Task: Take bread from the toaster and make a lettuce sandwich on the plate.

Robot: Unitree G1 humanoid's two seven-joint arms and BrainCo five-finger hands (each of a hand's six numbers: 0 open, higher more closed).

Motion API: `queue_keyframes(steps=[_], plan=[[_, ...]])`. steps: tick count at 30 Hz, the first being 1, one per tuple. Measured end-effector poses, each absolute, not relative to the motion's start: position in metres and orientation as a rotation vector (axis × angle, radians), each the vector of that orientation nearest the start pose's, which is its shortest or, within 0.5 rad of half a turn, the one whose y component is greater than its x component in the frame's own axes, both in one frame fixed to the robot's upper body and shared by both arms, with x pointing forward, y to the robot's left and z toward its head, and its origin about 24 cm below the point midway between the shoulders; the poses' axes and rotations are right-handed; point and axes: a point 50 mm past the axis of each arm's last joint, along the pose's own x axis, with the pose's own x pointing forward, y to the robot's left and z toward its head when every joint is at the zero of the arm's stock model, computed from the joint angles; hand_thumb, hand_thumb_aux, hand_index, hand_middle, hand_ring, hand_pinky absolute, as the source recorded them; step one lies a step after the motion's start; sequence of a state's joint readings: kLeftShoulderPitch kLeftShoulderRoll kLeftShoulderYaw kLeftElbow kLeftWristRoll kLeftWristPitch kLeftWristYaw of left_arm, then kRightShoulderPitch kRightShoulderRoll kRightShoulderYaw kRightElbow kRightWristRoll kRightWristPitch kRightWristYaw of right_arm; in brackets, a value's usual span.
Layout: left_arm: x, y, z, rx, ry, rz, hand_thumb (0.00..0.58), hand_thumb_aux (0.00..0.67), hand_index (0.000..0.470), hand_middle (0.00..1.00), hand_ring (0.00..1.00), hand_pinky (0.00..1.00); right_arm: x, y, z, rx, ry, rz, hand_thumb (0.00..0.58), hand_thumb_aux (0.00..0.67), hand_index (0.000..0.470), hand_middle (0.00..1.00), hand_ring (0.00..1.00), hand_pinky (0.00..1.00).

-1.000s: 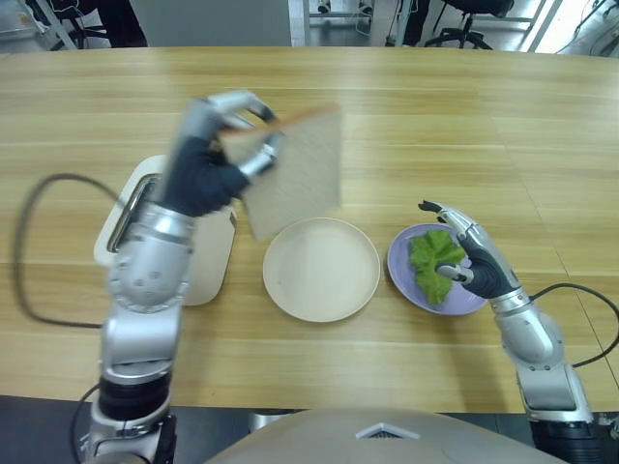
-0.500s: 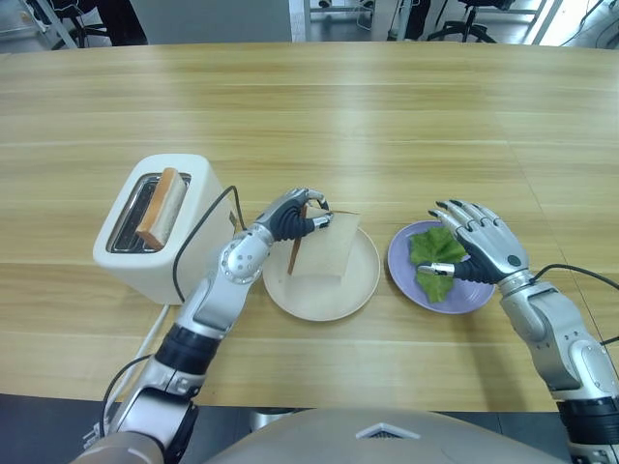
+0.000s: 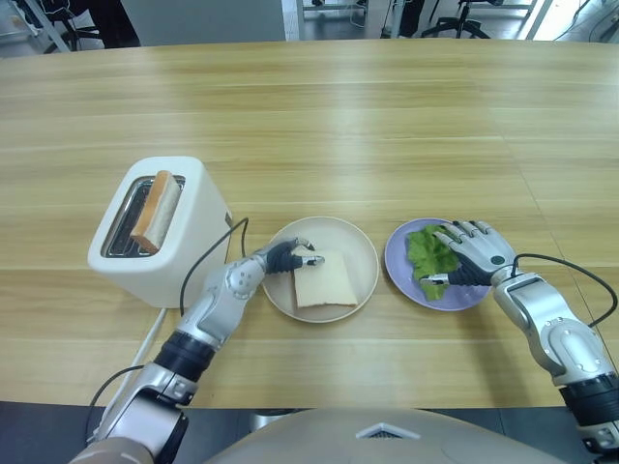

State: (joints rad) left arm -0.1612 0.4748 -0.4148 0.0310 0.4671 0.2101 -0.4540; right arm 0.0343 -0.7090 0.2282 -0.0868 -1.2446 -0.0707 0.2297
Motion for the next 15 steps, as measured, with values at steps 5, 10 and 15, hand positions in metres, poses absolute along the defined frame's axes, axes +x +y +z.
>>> queue_keyframes(steps=[5, 10, 15], plan=[[0.251, 0.157, 0.042, 1.055, 0.252, -0.665, 0.0, 0.0, 0.0, 0.07, 0.07, 0.07, 0.237, -0.219, 0.045, -2.039, 0.071, 0.546, 0.0, 0.0, 0.0, 0.0, 0.0, 0.0], [0.254, 0.161, 0.08, 1.089, 0.1, -0.544, 0.0, 0.0, 0.0, 0.08, 0.08, 0.08, 0.237, -0.22, 0.045, -2.111, 0.077, 0.589, 0.1, 0.06, 0.041, 0.0, 0.0, 0.0], [0.248, 0.167, 0.127, 1.057, -0.092, -0.394, 0.0, 0.0, 0.0, 0.09, 0.09, 0.09, 0.235, -0.217, 0.043, -2.157, 0.061, 0.627, 0.278, 0.187, 0.128, 0.0, 0.0, 0.0]])
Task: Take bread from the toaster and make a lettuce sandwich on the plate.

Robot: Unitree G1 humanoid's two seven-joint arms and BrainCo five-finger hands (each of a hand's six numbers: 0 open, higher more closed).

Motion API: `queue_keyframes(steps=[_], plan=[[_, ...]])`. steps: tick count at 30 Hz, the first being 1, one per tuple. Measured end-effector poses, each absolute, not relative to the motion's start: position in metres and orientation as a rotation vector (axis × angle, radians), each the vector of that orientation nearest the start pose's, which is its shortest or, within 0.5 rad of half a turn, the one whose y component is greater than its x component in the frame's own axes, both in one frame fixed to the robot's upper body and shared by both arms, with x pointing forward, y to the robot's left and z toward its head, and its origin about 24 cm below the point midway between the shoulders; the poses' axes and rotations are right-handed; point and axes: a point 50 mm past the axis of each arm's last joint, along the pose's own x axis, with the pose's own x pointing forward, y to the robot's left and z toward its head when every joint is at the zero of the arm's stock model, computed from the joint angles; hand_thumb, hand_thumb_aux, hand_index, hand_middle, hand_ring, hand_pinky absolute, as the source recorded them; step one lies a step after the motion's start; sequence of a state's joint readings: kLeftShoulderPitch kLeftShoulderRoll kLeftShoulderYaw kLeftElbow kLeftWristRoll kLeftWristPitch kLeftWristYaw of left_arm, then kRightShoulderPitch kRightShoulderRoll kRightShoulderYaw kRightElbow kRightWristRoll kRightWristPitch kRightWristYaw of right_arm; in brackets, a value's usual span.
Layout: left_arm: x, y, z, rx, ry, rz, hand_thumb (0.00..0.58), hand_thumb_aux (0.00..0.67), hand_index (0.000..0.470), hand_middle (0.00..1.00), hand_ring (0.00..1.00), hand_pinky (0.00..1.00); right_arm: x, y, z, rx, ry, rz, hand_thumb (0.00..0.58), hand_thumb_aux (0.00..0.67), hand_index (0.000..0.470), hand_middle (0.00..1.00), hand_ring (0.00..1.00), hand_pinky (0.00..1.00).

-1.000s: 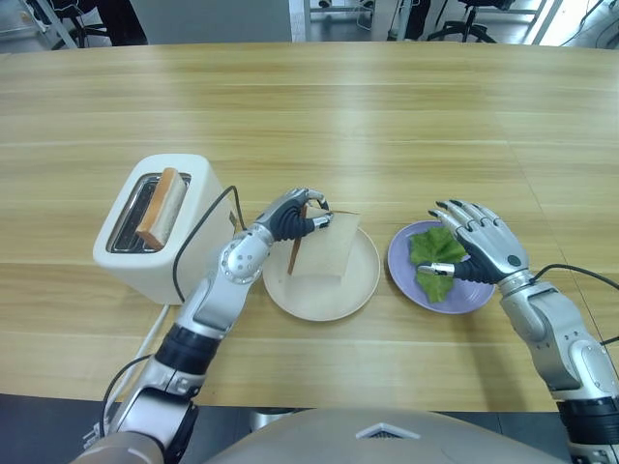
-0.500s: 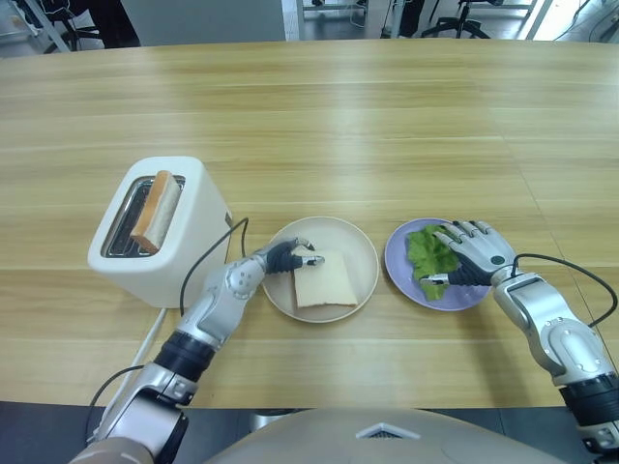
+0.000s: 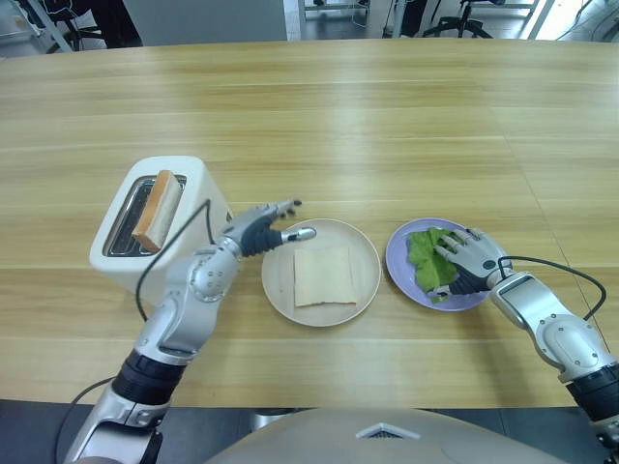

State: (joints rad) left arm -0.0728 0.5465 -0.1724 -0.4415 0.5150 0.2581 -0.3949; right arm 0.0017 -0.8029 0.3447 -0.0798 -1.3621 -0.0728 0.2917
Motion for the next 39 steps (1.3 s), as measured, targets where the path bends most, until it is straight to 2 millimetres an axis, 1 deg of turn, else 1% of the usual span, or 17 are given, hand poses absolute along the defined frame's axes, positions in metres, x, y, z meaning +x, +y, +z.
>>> queue_keyframes(steps=[1, 2, 3, 4, 6, 8, 12, 15, 17, 21, 24, 25, 29, 30, 32, 34, 39], plan=[[0.243, 0.169, 0.136, 1.048, -0.128, -0.366, 0.0, 0.0, 0.0, 0.09, 0.09, 0.09, 0.234, -0.216, 0.043, -2.161, 0.059, 0.636, 0.278, 0.187, 0.128, 0.0, 0.0, 0.0], [0.24, 0.171, 0.145, 1.035, -0.16, -0.34, 0.0, 0.0, 0.0, 0.09, 0.09, 0.09, 0.234, -0.216, 0.043, -2.165, 0.057, 0.642, 0.524, 0.462, 0.317, 0.0, 0.0, 0.0], [0.237, 0.173, 0.151, 1.027, -0.182, -0.315, 0.0, 0.0, 0.0, 0.09, 0.09, 0.09, 0.234, -0.214, 0.044, -2.164, 0.046, 0.641, 0.524, 0.462, 0.317, 0.0, 0.0, 0.0], [0.235, 0.176, 0.156, 1.02, -0.197, -0.296, 0.0, 0.0, 0.0, 0.07, 0.07, 0.07, 0.234, -0.213, 0.045, -2.164, 0.039, 0.641, 0.58, 0.67, 0.46, 0.0, 0.0, 0.0], [0.229, 0.182, 0.165, 1.003, -0.226, -0.246, 0.0, 0.0, 0.0, 0.07, 0.07, 0.07, 0.234, -0.212, 0.045, -2.163, 0.035, 0.642, 0.58, 0.67, 0.46, 0.0, 0.0, 0.0], [0.224, 0.187, 0.171, 0.992, -0.241, -0.215, 0.0, 0.0, 0.0, 0.08, 0.08, 0.08, 0.233, -0.212, 0.044, -2.16, 0.036, 0.649, 0.58, 0.67, 0.46, 0.0, 0.0, 0.0], [0.217, 0.193, 0.174, 0.971, -0.261, -0.163, 0.0, 0.0, 0.0, 0.09, 0.09, 0.09, 0.232, -0.21, 0.043, -2.144, 0.03, 0.649, 0.58, 0.67, 0.46, 0.0, 0.0, 0.0], [0.208, 0.198, 0.181, 0.988, -0.315, -0.089, 0.0, 0.0, 0.0, 0.09, 0.09, 0.09, 0.232, -0.206, 0.042, -2.102, 0.007, 0.639, 0.58, 0.67, 0.46, 0.0, 0.0, 0.0], [0.201, 0.206, 0.187, 1.019, -0.35, -0.004, 0.0, 0.0, 0.0, 0.09, 0.09, 0.09, 0.233, -0.202, 0.043, -2.067, -0.018, 0.62, 0.58, 0.67, 0.46, 0.0, 0.0, 0.0], [0.183, 0.232, 0.199, 1.103, -0.372, 0.222, 0.0, 0.0, 0.0, 0.08, 0.08, 0.08, 0.235, -0.197, 0.049, -1.992, -0.088, 0.551, 0.58, 0.67, 0.46, 0.0, 0.0, 0.0], [0.173, 0.255, 0.201, 1.215, -0.319, 0.368, 0.0, 0.0, 0.0, 0.08, 0.08, 0.08, 0.239, -0.192, 0.062, -1.93, -0.171, 0.453, 0.58, 0.67, 0.46, 0.0, 0.0, 0.0], [0.169, 0.27, 0.197, 1.289, -0.256, 0.437, 0.0, 0.0, 0.0, 0.08, 0.08, 0.08, 0.242, -0.188, 0.07, -1.895, -0.222, 0.398, 0.58, 0.67, 0.46, 0.0, 0.0, 0.0], [0.164, 0.297, 0.183, 1.426, -0.101, 0.521, 0.0, 0.0, 0.0, 0.07, 0.07, 0.07, 0.248, -0.183, 0.088, -1.839, -0.315, 0.3, 0.58, 0.67, 0.46, 0.0, 0.0, 0.0], [0.163, 0.304, 0.177, 1.46, -0.046, 0.539, 0.0, 0.0, 0.0, 0.05, 0.05, 0.05, 0.249, -0.18, 0.092, -1.817, -0.344, 0.279, 0.58, 0.67, 0.46, 0.0, 0.0, 0.0], [0.163, 0.31, 0.169, 1.501, 0.023, 0.542, 0.0, 0.0, 0.0, 0.0, 0.0, 0.0, 0.25, -0.176, 0.097, -1.783, -0.379, 0.255, 0.58, 0.67, 0.46, 0.0, 0.0, 0.0], [0.167, 0.311, 0.156, 1.523, 0.095, 0.498, 0.0, 0.0, 0.0, 0.0, 0.0, 0.0, 0.253, -0.168, 0.106, -1.743, -0.43, 0.227, 0.58, 0.67, 0.46, 0.0, 0.0, 0.0], [0.186, 0.302, 0.127, 1.49, 0.209, 0.337, 0.0, 0.0, 0.0, 0.0, 0.0, 0.0, 0.255, -0.147, 0.12, -1.659, -0.536, 0.21, 0.58, 0.67, 0.46, 0.0, 0.0, 0.0]])
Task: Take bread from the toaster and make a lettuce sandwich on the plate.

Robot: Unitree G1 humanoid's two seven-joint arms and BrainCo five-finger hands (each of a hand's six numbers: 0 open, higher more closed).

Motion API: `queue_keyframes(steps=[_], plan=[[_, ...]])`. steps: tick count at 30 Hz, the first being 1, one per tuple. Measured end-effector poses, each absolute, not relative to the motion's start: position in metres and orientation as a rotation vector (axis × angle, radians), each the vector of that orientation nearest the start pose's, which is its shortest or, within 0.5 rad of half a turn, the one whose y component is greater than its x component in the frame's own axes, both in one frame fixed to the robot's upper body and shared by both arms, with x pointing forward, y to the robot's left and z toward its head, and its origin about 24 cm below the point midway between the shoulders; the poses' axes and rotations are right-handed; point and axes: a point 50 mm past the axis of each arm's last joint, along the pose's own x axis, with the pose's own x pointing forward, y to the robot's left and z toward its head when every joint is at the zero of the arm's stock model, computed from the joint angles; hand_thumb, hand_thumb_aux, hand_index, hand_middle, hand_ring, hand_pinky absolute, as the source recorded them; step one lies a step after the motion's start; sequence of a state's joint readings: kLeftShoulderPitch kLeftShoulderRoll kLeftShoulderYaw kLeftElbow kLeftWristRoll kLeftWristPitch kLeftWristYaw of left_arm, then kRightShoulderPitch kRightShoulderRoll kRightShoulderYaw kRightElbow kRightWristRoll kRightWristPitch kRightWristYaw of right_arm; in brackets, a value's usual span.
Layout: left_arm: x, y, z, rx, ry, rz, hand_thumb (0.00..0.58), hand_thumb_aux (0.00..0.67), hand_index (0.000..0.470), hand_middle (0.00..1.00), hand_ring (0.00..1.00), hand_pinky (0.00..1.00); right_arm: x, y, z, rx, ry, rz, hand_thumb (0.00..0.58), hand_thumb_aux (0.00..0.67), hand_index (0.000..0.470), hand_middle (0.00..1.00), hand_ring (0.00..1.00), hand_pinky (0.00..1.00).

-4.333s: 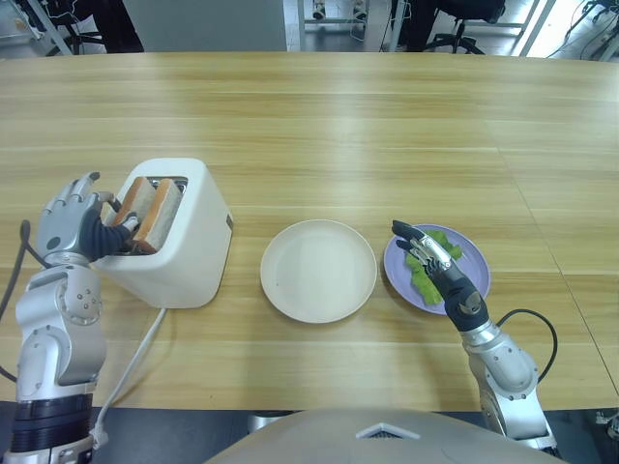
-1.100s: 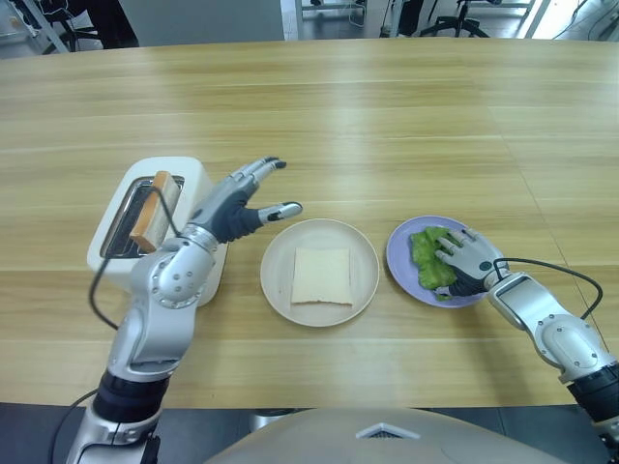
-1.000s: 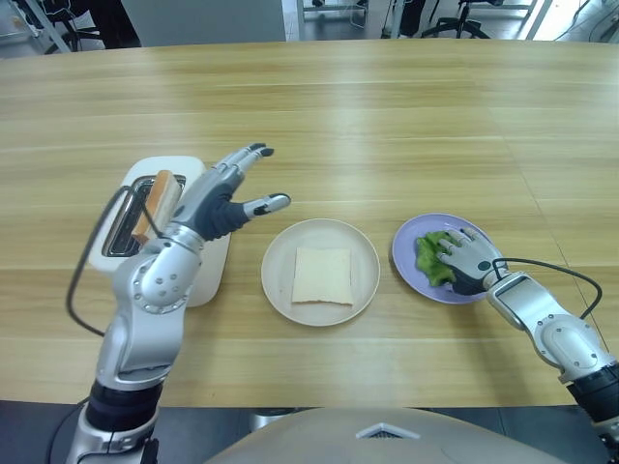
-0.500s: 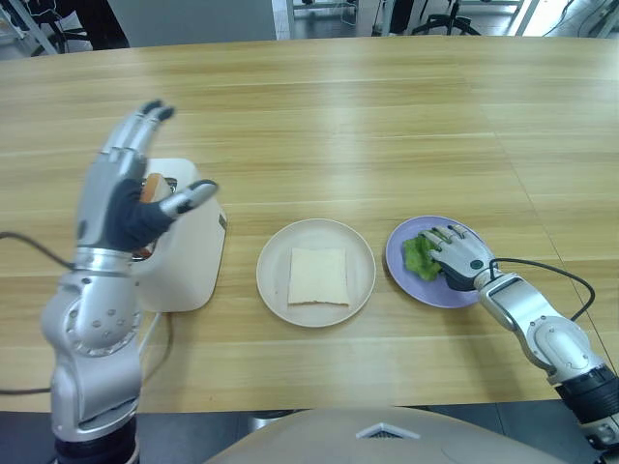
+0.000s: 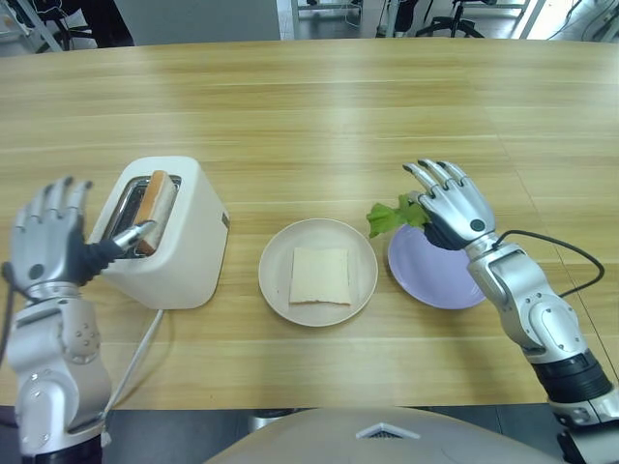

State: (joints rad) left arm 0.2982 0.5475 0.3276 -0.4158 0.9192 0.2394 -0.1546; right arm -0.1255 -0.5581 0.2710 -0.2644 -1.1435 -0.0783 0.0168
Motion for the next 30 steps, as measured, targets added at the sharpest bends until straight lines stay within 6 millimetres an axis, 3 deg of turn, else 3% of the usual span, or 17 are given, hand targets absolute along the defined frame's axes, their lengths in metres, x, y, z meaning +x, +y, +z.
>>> queue_keyframes(steps=[7, 8, 9, 15, 16, 17, 18, 30], plan=[[0.209, 0.284, 0.123, 1.461, 0.205, 0.222, 0.0, 0.0, 0.0, 0.0, 0.0, 0.0, 0.257, -0.116, 0.126, -1.596, -0.633, 0.264, 0.58, 0.67, 0.46, 0.0, 0.0, 0.0], [0.212, 0.282, 0.123, 1.46, 0.209, 0.207, 0.265, 0.176, 0.121, 0.0, 0.0, 0.0, 0.257, -0.114, 0.127, -1.587, -0.642, 0.264, 0.58, 0.67, 0.46, 0.0, 0.0, 0.0], [0.214, 0.282, 0.122, 1.459, 0.214, 0.199, 0.58, 0.67, 0.46, 0.0, 0.0, 0.0, 0.257, -0.11, 0.127, -1.576, -0.65, 0.267, 0.58, 0.67, 0.46, 0.0, 0.0, 0.0], [0.22, 0.28, 0.126, 1.451, 0.19, 0.209, 0.58, 0.67, 0.46, 0.0, 0.0, 0.0, 0.251, -0.078, 0.118, -1.509, -0.707, 0.371, 0.58, 0.67, 0.46, 0.0, 0.0, 0.0], [0.221, 0.28, 0.127, 1.447, 0.177, 0.215, 0.58, 0.67, 0.46, 0.55, 0.55, 0.55, 0.249, -0.071, 0.114, -1.5, -0.713, 0.401, 0.58, 0.67, 0.46, 0.0, 0.0, 0.0], [0.221, 0.28, 0.128, 1.444, 0.167, 0.221, 0.58, 0.67, 0.46, 0.94, 0.94, 0.94, 0.248, -0.068, 0.111, -1.495, -0.713, 0.422, 0.58, 0.67, 0.46, 0.0, 0.0, 0.0], [0.222, 0.281, 0.13, 1.444, 0.15, 0.234, 0.58, 0.67, 0.46, 1.0, 1.0, 1.0, 0.248, -0.064, 0.106, -1.49, -0.713, 0.439, 0.58, 0.67, 0.46, 0.0, 0.0, 0.0], [0.226, 0.282, 0.161, 1.35, -0.096, 0.35, 0.58, 0.67, 0.46, 1.0, 1.0, 1.0, 0.246, -0.041, 0.054, -1.504, -0.674, 0.578, 0.58, 0.67, 0.46, 0.0, 0.0, 0.0]])
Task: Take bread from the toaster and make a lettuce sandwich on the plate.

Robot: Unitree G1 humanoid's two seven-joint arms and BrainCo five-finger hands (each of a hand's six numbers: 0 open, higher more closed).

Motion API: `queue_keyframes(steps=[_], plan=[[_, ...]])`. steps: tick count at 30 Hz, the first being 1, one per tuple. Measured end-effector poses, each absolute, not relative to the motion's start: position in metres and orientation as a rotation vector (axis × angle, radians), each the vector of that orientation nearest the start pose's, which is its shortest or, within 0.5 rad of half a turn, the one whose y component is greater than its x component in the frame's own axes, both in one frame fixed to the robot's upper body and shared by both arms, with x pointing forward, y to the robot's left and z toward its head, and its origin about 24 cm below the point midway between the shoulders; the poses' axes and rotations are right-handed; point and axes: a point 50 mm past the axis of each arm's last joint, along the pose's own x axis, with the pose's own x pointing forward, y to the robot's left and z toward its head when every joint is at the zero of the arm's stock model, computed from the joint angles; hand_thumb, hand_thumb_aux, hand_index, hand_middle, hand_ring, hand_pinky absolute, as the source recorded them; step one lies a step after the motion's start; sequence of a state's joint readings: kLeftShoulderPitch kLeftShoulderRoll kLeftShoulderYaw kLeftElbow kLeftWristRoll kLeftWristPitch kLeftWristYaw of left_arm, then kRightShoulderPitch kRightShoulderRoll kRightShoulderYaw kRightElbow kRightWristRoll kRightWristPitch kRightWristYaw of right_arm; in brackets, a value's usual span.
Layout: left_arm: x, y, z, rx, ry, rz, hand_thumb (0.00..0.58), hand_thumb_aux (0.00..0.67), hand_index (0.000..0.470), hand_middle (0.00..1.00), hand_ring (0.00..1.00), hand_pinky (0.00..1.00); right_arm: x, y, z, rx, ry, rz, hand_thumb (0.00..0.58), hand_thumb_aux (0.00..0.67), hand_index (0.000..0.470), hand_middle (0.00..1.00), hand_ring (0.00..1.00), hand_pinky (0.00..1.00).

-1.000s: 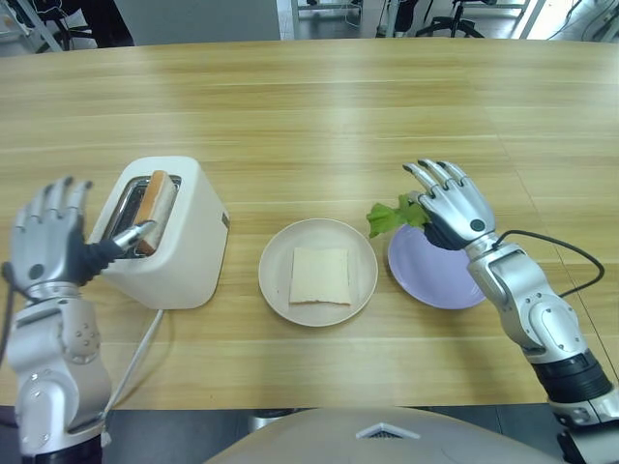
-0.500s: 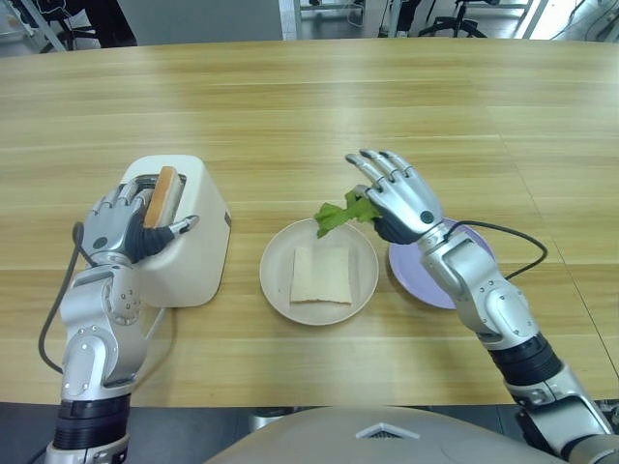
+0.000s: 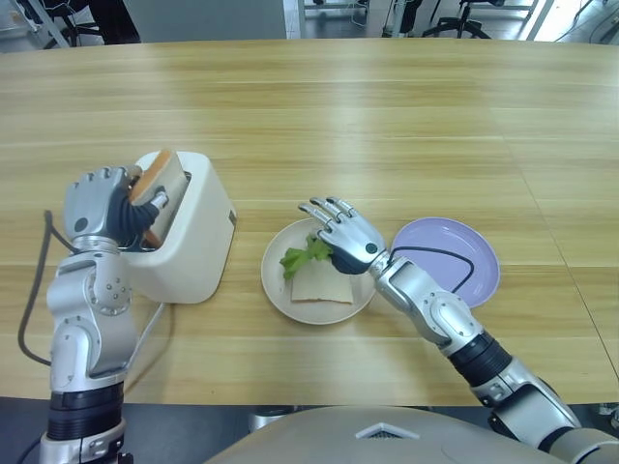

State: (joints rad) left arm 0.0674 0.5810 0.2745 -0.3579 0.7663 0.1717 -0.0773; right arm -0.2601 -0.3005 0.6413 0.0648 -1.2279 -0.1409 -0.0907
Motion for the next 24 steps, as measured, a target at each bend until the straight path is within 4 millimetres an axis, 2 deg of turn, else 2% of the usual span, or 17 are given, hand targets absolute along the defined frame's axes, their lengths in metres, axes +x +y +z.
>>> queue_keyframes(steps=[4, 5, 6, 7, 15, 20, 24], plan=[[0.221, 0.277, 0.188, 1.316, -0.279, 0.441, 0.58, 0.67, 0.46, 1.0, 1.0, 1.0, 0.237, -0.049, 0.034, -1.546, -0.623, 0.674, 0.58, 0.67, 0.46, 0.0, 0.0, 0.0], [0.22, 0.274, 0.197, 1.307, -0.343, 0.464, 0.58, 0.67, 0.46, 1.0, 1.0, 1.0, 0.233, -0.05, 0.029, -1.552, -0.606, 0.708, 0.5, 0.42, 0.289, 0.0, 0.0, 0.0], [0.218, 0.27, 0.204, 1.3, -0.391, 0.475, 0.58, 0.67, 0.46, 1.0, 1.0, 1.0, 0.23, -0.052, 0.025, -1.555, -0.588, 0.738, 0.212, 0.137, 0.094, 0.0, 0.0, 0.0], [0.216, 0.267, 0.209, 1.293, -0.431, 0.48, 0.58, 0.67, 0.46, 1.0, 1.0, 1.0, 0.226, -0.054, 0.02, -1.554, -0.562, 0.771, 0.0, 0.0, 0.0, 0.0, 0.0, 0.0], [0.206, 0.259, 0.221, 1.207, -0.529, 0.487, 0.58, 0.67, 0.46, 1.0, 1.0, 1.0, 0.219, -0.07, 0.017, -1.6, -0.493, 0.835, 0.0, 0.0, 0.0, 0.0, 0.0, 0.0], [0.195, 0.242, 0.238, 1.039, -0.672, 0.448, 0.58, 0.67, 0.46, 1.0, 1.0, 1.0, 0.225, -0.073, 0.033, -1.56, -0.513, 0.764, 0.0, 0.0, 0.0, 0.0, 0.0, 0.0], [0.188, 0.225, 0.241, 0.876, -0.726, 0.35, 0.58, 0.67, 0.46, 1.0, 1.0, 1.0, 0.233, -0.079, 0.047, -1.49, -0.527, 0.659, 0.0, 0.0, 0.0, 0.0, 0.0, 0.0]])
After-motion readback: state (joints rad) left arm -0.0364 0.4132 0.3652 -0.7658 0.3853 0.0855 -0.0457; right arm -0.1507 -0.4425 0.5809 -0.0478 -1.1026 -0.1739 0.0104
